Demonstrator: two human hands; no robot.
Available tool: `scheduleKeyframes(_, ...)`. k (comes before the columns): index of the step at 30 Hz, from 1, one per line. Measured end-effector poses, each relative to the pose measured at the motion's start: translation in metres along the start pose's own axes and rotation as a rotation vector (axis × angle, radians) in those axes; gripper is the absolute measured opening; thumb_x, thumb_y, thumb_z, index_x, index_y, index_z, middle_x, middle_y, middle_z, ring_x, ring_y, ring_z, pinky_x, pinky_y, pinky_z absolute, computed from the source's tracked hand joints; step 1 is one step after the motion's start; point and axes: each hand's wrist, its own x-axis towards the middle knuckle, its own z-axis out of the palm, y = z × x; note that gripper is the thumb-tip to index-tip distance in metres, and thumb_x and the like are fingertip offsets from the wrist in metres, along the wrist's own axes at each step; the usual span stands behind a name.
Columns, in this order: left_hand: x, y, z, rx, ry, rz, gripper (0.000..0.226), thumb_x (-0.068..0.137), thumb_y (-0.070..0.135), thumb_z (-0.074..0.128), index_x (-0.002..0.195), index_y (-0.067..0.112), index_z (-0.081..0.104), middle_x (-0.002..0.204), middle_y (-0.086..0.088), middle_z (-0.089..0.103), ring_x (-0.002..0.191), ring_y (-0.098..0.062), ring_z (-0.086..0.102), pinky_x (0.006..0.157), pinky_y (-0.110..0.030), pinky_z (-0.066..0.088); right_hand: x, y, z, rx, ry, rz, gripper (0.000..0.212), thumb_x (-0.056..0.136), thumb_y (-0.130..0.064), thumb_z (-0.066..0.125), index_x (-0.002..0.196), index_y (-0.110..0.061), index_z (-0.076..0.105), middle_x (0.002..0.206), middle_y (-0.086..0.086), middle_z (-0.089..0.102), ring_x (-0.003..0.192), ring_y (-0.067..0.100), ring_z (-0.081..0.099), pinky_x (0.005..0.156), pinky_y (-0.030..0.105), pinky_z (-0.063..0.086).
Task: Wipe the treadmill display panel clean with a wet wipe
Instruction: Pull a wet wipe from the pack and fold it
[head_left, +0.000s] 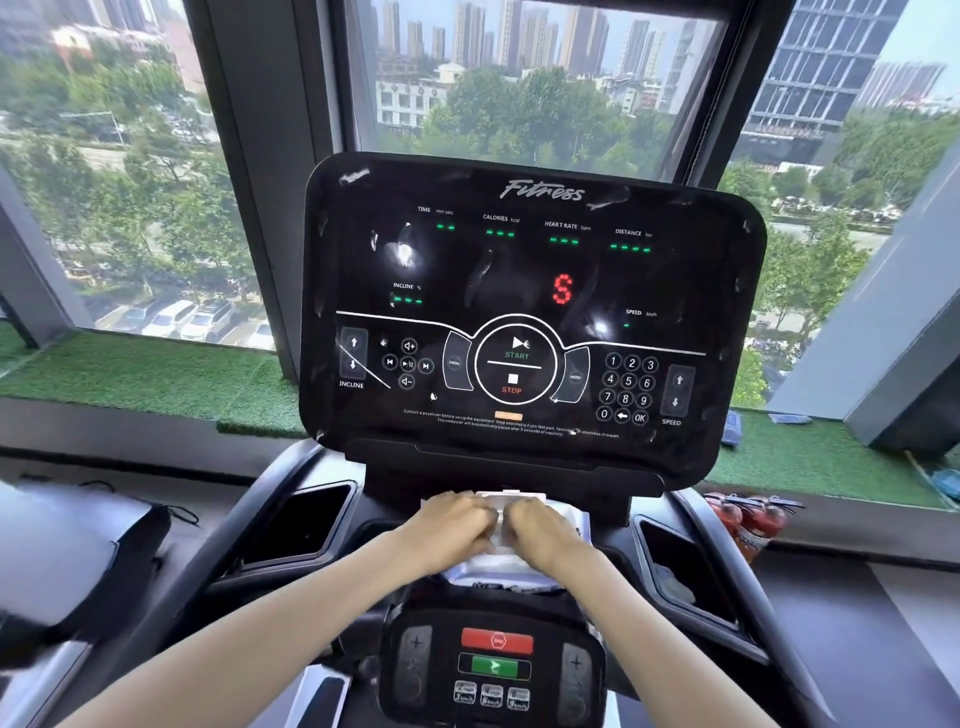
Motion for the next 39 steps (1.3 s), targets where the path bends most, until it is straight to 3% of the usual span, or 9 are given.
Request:
scheduleKeyframes(5,-0.003,0.0,0.011,-0.089,0.1,0.027,0.02,0.087,0.017,0.056,0.098,0.013,0.072,0.123,-0.003,0.059,0.114,-0.024,0.052,0.096,-0.031,0.041,-0.004,-0.003,-0.002,-0.11,0.034,-0.069,0.031,0.087,0.006,0.042,0.114,-0.001,0.056,0.118,0.023,0.052,0.111,0.034,0.054,0.083,0.036,0.046)
scheduleKeyframes(12,-0.004,0.001,0.008,-0.146,0.058,-0.02,0.026,0.09,0.028,0.054,0.11,0.019,0.069,0.123,-0.003,0.056,0.115,-0.024,0.048,0.097,-0.032,0.037,-0.006,-0.008,-0.014,-0.084,-0.081,-0.151,0.025,0.087,0.002,0.043,0.107,0.0,0.058,0.099,0.02,0.054,0.102,0.033,0.057,0.072,0.033,0.042)
scheduleKeyframes(19,-0.008,0.001,0.011,-0.174,0.061,-0.054,0.024,0.088,0.027,0.053,0.1,0.017,0.071,0.117,-0.002,0.058,0.111,-0.021,0.048,0.096,-0.031,0.037,-0.005,-0.011,-0.012,-0.133,-0.046,-0.163,0.027,0.09,-0.001,0.041,0.111,-0.001,0.058,0.11,0.024,0.058,0.104,0.035,0.056,0.07,0.034,0.039)
scheduleKeyframes(24,-0.008,0.002,0.007,-0.22,0.059,-0.075,0.023,0.089,0.024,0.054,0.103,0.017,0.071,0.11,-0.002,0.056,0.11,-0.02,0.047,0.092,-0.029,0.036,-0.007,-0.005,-0.013,-0.025,-0.011,-0.1,0.017,0.081,-0.007,0.048,0.094,-0.007,0.06,0.1,0.018,0.061,0.086,0.031,0.059,0.066,0.03,0.041)
scheduleKeyframes(28,-0.008,0.003,0.004,-0.269,0.057,-0.08,0.023,0.089,0.024,0.058,0.106,0.014,0.07,0.106,-0.002,0.055,0.108,-0.02,0.047,0.093,-0.03,0.036,-0.004,0.003,-0.014,0.098,-0.024,-0.07,0.011,0.077,-0.012,0.056,0.073,-0.022,0.052,0.082,0.005,0.059,0.085,0.029,0.062,0.066,0.029,0.043)
scheduleKeyframes(30,-0.008,0.004,0.002,-0.275,0.049,-0.085,0.024,0.088,0.025,0.059,0.107,0.015,0.07,0.108,-0.002,0.055,0.108,-0.02,0.047,0.092,-0.029,0.035,-0.005,0.004,-0.017,0.052,-0.062,-0.103,0.007,0.081,-0.018,0.06,0.088,-0.019,0.058,0.094,0.005,0.06,0.092,0.027,0.061,0.071,0.028,0.043)
scheduleKeyframes(34,-0.007,0.004,0.001,-0.279,0.041,-0.094,0.022,0.087,0.025,0.059,0.105,0.017,0.07,0.104,-0.001,0.055,0.108,-0.019,0.048,0.09,-0.028,0.036,-0.005,-0.004,-0.015,-0.179,-0.03,-0.169,0.026,0.091,-0.01,0.042,0.113,-0.007,0.056,0.114,0.019,0.057,0.106,0.034,0.057,0.08,0.036,0.045)
scheduleKeyframes(37,-0.008,0.004,0.002,-0.293,0.039,-0.107,0.023,0.088,0.026,0.059,0.104,0.017,0.071,0.103,-0.002,0.055,0.108,-0.019,0.047,0.091,-0.029,0.038,-0.005,-0.008,-0.013,-0.212,0.007,-0.187,0.028,0.09,-0.007,0.041,0.113,-0.006,0.056,0.114,0.018,0.059,0.107,0.034,0.057,0.08,0.038,0.046)
scheduleKeyframes(39,-0.008,0.006,0.0,-0.295,0.033,-0.123,0.027,0.088,0.031,0.059,0.11,0.017,0.068,0.106,-0.002,0.054,0.11,-0.018,0.047,0.088,-0.026,0.034,-0.006,-0.005,-0.016,-0.148,0.036,-0.156,0.021,0.086,-0.012,0.049,0.104,-0.009,0.06,0.109,0.013,0.063,0.101,0.032,0.059,0.072,0.032,0.044)
